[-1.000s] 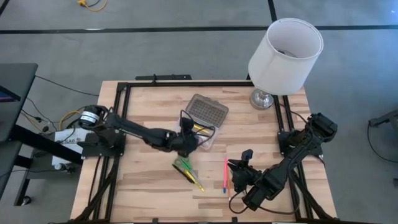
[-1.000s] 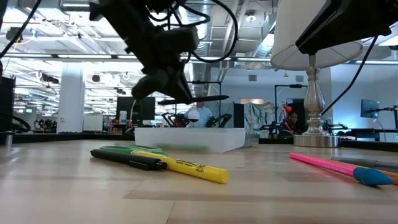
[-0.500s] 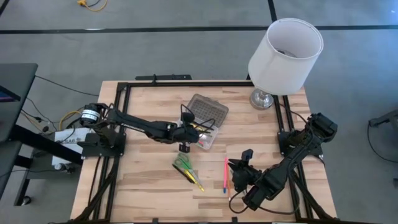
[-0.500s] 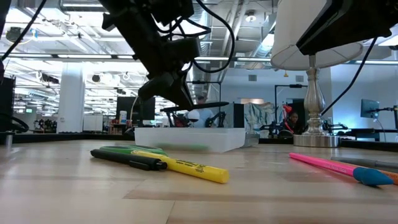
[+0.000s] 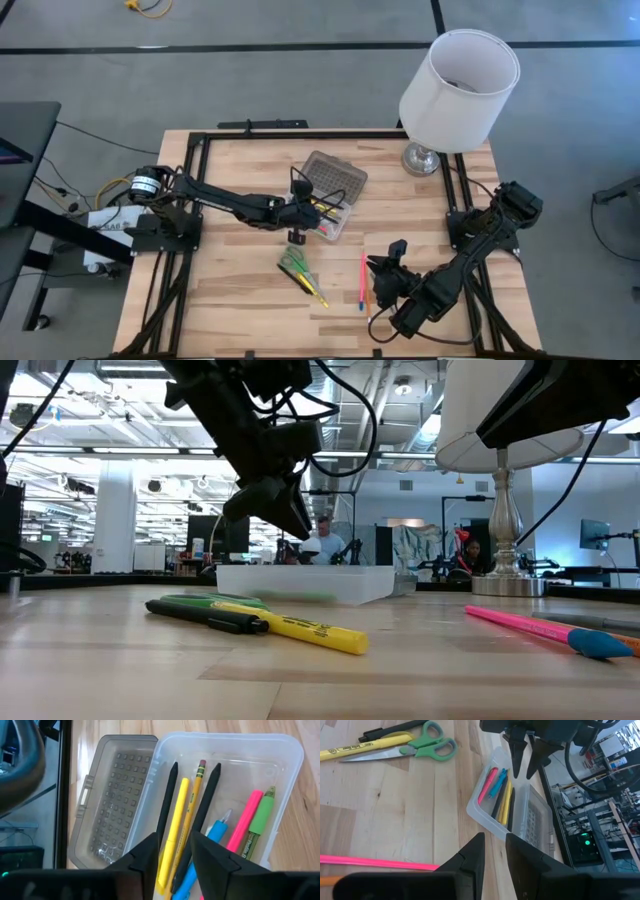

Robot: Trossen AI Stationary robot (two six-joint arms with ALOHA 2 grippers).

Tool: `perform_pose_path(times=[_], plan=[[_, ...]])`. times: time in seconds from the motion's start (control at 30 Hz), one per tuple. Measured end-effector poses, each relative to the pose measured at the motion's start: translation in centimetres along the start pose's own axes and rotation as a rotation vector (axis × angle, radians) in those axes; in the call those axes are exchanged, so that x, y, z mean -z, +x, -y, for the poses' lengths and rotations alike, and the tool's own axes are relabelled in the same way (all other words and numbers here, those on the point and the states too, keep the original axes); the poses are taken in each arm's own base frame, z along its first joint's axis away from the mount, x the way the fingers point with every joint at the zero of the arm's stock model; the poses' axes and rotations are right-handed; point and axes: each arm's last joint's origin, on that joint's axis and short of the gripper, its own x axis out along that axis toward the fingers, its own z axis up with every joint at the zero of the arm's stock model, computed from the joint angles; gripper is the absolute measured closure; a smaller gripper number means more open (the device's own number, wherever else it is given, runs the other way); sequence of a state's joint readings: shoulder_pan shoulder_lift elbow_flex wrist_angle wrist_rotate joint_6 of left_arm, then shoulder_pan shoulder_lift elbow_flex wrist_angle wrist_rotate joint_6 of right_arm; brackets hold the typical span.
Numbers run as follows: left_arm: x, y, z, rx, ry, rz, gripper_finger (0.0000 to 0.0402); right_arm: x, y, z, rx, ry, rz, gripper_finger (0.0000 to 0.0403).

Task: Pick & place school supplies into a supply box
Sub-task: Put the gray pen into the gray supply box

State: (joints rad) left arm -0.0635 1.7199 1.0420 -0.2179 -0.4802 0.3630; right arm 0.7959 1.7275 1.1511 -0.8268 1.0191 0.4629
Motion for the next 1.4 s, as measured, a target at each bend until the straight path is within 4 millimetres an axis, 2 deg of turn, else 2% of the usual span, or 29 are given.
perform_pose_path(times=[0.3,0.4,0.5,0.67,0.87,1.0,1.17,1.4], plan=[[0.0,0.0,0.0,-0.002,-0.024,-0.001,0.0287,0.0,0.0,0.0,0.0,0.0,0.0,0.0329],[0.1,-0.3,0.6,0.016,-0.059,-0.024,0.0287,0.0,0.0,0.0,0.0,0.007,0.0,0.0329],[0.2,-1.3,1.9,0.058,-0.088,-0.058,0.0287,0.0,0.0,0.0,-0.012,0.04,-0.006,0.0329],[0.1,-3.5,5.6,0.113,-0.095,-0.096,0.0287,0.0,0.0,-0.1,-0.031,0.1,-0.017,0.0329],[-0.2,-7.1,10.3,0.11,-0.084,-0.044,0.0288,0.1,0.0,-0.2,-0.076,0.208,-0.047,0.0329],[-0.2,-9.2,12.7,0.11,-0.05,0.018,0.0288,0.2,0.2,-0.4,-0.155,0.31,-0.115,0.0329],[0.0,-10.6,14.1,0.05,0.01,0.066,0.0288,0.2,0.8,-0.4,-0.269,0.465,-0.249,0.0329],[0.4,-10.8,14.2,0.018,0.023,0.042,0.0288,0.3,1.2,-0.4,-0.379,0.676,-0.433,0.0329]])
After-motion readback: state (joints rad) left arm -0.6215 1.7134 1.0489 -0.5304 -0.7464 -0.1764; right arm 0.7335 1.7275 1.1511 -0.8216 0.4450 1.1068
